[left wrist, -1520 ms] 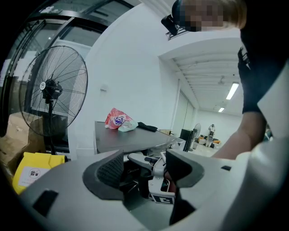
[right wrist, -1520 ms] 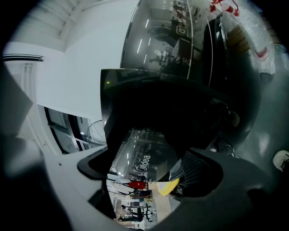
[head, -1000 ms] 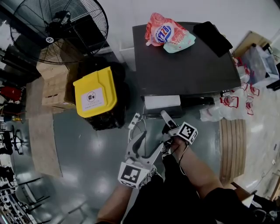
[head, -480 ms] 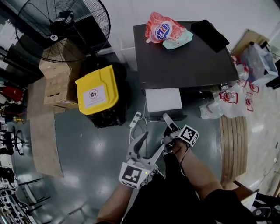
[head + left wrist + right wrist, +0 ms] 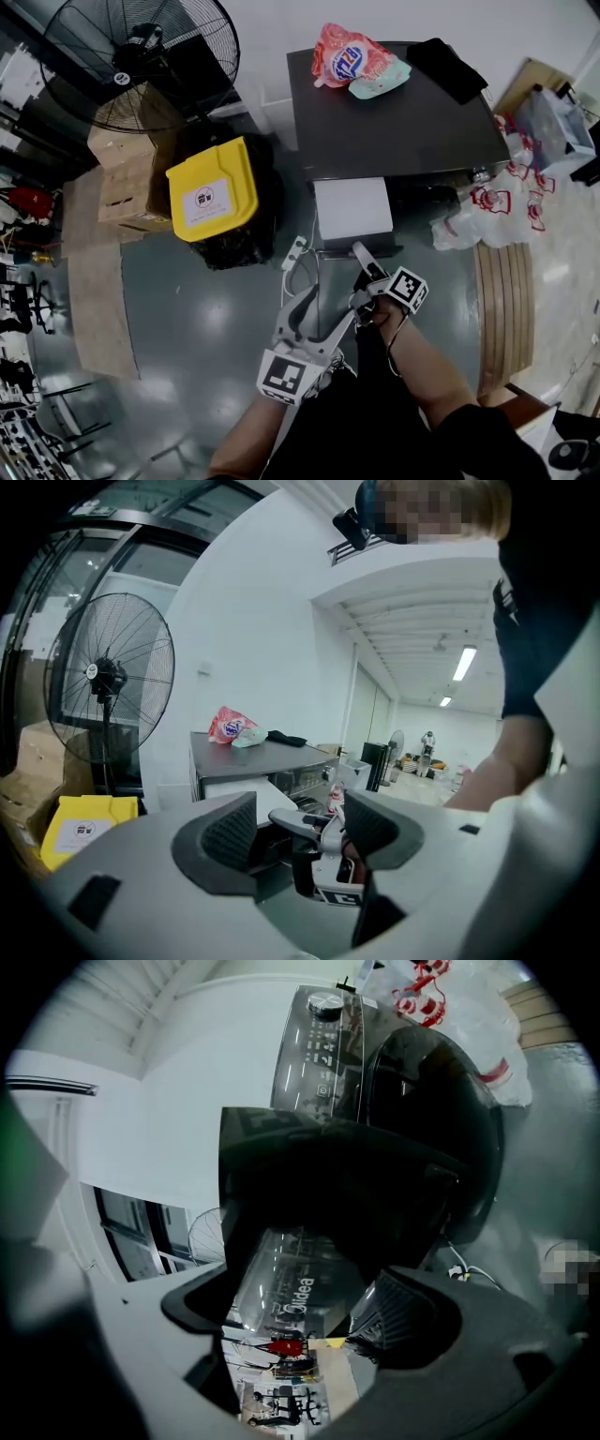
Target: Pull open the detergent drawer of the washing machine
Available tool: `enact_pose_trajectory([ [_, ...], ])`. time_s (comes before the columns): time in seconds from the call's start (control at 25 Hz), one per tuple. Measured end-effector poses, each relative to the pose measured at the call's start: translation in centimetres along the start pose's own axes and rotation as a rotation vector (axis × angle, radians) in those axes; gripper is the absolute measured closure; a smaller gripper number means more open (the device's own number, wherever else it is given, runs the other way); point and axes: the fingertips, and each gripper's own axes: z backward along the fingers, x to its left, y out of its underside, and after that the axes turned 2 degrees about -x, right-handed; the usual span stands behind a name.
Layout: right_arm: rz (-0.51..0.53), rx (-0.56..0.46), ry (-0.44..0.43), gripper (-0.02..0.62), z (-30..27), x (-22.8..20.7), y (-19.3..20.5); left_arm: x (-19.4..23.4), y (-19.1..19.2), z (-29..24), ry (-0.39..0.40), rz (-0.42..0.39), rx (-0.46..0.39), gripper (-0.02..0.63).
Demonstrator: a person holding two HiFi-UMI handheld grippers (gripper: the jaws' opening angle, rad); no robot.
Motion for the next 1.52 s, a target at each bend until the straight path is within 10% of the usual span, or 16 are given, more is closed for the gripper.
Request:
enact_pose_trajectory([
  [0.48,0.323,0.111,-0.04,0.156,2.6,3.0,3.3,-0.7,-0.2,3.5,-0.001,-0.002,-0.037,0.342],
  [0.88,0.922,0.068,-0.066,0.597,9.8,12.9,5.8,-2.9,-0.9,8.7,0.06,0.0,-0.101,0.342],
  [1.2,1.471,0.011,-0.102,0.598,16.6,21.9,7.7,-5.8,-2.4,9.7,0.113,-0.014,-0.134,0.375],
  [1.52,1.667,-0.043,-0.24,0.597,23.6,27.1,8.4,-9.3,-2.2,10.2,0.072,-0.033,-0.155,0.597],
])
